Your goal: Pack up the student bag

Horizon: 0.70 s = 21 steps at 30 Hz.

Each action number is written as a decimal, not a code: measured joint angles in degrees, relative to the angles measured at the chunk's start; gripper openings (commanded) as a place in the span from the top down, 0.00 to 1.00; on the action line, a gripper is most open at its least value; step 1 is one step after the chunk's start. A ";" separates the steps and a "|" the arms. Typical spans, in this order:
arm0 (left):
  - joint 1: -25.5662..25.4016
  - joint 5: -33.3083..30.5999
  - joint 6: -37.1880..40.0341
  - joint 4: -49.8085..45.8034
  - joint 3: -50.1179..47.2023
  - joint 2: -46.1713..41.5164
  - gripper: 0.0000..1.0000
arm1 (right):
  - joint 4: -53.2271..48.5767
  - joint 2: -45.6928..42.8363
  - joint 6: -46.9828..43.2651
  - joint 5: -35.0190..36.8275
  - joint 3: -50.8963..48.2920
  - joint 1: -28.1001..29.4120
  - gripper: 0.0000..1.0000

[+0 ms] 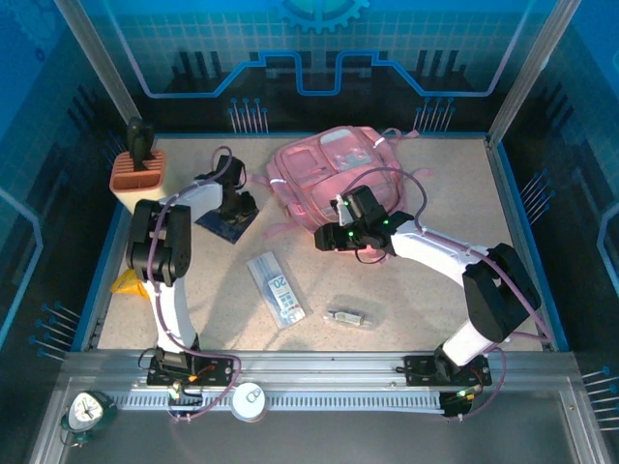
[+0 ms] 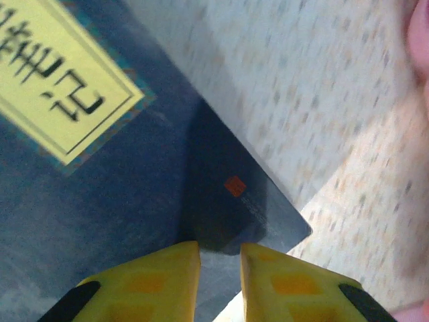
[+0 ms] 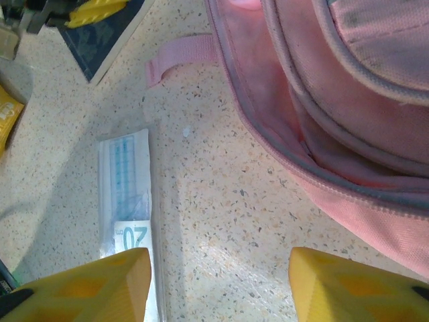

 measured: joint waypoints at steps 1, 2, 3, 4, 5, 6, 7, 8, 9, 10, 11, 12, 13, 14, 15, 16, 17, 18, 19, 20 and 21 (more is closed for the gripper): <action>0.00 0.55 0.00 0.11 -2.34 -1.66 0.76 | -0.26 0.00 -0.04 0.02 0.00 0.04 0.42; 0.00 0.87 0.00 0.26 -4.44 -3.26 0.76 | -0.50 -0.04 -0.24 0.20 0.00 0.13 0.42; 0.02 1.31 -0.02 0.31 -6.54 -4.90 0.77 | -0.94 -0.09 -0.39 0.44 0.00 0.39 0.42; 0.02 1.95 -0.02 0.31 -8.70 -6.67 0.77 | -1.31 -0.15 -0.46 0.57 0.00 0.74 0.42; 0.02 2.64 -0.02 0.24 -10.27 -7.98 0.77 | -1.68 -0.17 -0.63 0.85 0.00 1.20 0.42; 0.02 3.58 -0.02 0.11 -11.82 -9.38 0.77 | -2.16 -0.20 -0.74 1.16 0.02 1.73 0.42; 0.00 4.55 -0.02 0.00 -13.20 -10.82 0.76 | -2.67 -0.20 -0.85 1.36 0.07 2.40 0.42; 0.00 5.38 0.00 -0.17 -14.47 -12.33 0.74 | -3.10 -0.20 -0.85 1.55 0.09 2.91 0.41; 0.00 5.88 0.00 -0.17 -15.63 -13.99 0.71 | -3.80 -0.20 -0.83 1.75 0.13 3.78 0.41; 0.02 6.29 0.00 -0.33 -16.70 -16.11 0.68 | -4.22 -0.20 -0.83 1.90 0.15 4.55 0.41; 0.07 6.56 -0.07 -0.66 -17.25 -17.88 0.65 | -4.55 -0.20 -0.76 1.99 0.17 5.27 0.41; 0.20 6.82 -0.20 -1.20 -17.35 -19.67 0.62 | -4.92 -0.17 -0.61 2.01 0.31 6.05 0.40; 0.42 6.97 -0.57 -1.33 -17.35 -21.55 0.60 | -5.31 -0.04 -0.39 2.01 0.76 6.73 0.39; 0.70 6.93 -1.09 -1.36 -17.35 -22.99 0.56 | -5.73 0.26 -0.31 2.05 1.49 7.23 0.39; 1.18 6.86 -1.68 -1.44 -17.35 -24.63 0.52 | -6.08 0.81 -0.20 2.23 2.62 7.69 0.38; 1.84 6.51 -2.64 -1.44 -17.35 -25.90 0.47 | -6.23 1.46 -0.17 2.32 3.89 8.04 0.38; 2.54 6.16 -3.56 -1.44 -17.35 -26.71 0.44 | -6.25 2.25 -0.15 2.43 5.20 8.26 0.38; 3.23 5.64 -4.55 -1.42 -17.35 -27.15 0.43 | -6.25 2.95 -0.15 2.38 6.34 8.44 0.37; 4.09 4.87 -5.35 -1.49 -17.35 -27.19 0.42 | -6.21 3.80 -0.15 2.43 7.54 8.59 0.37; 4.87 3.96 -6.05 -1.68 -17.27 -26.82 0.42 | -6.16 4.46 -0.15 2.43 8.33 8.63 0.37; 5.38 3.43 -6.54 -1.99 -17.05 -26.23 0.42 | -6.14 4.94 -0.15 2.45 8.74 8.70 0.37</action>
